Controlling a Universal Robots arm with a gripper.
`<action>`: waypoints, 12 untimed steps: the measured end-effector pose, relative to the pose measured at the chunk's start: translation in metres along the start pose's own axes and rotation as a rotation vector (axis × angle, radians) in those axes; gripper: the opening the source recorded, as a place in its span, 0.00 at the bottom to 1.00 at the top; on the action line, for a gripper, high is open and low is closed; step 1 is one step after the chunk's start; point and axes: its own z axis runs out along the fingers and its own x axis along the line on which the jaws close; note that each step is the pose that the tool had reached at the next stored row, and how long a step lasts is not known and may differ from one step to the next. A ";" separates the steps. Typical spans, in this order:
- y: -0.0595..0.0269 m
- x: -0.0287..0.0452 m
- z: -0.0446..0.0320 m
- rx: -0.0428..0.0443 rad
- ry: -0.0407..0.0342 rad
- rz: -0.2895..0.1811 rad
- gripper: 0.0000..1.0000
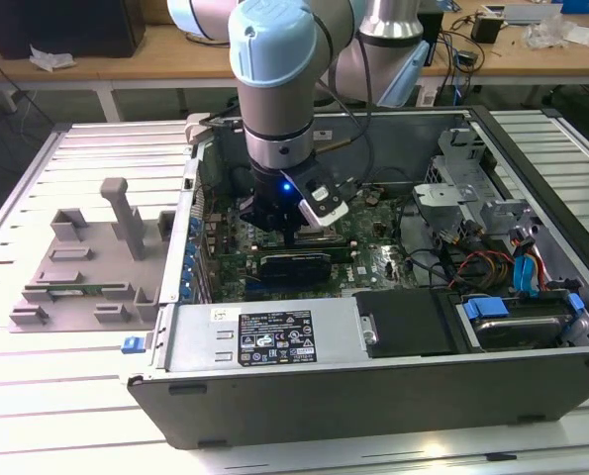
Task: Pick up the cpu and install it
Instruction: 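Install the second cpu locking lever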
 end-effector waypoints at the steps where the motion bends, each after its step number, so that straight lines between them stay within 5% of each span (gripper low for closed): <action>1: -0.0007 0.0004 -0.0001 -0.0024 -0.0008 0.000 0.11; 12: -0.0085 0.0022 -0.0013 -0.0066 -0.0013 -0.002 0.11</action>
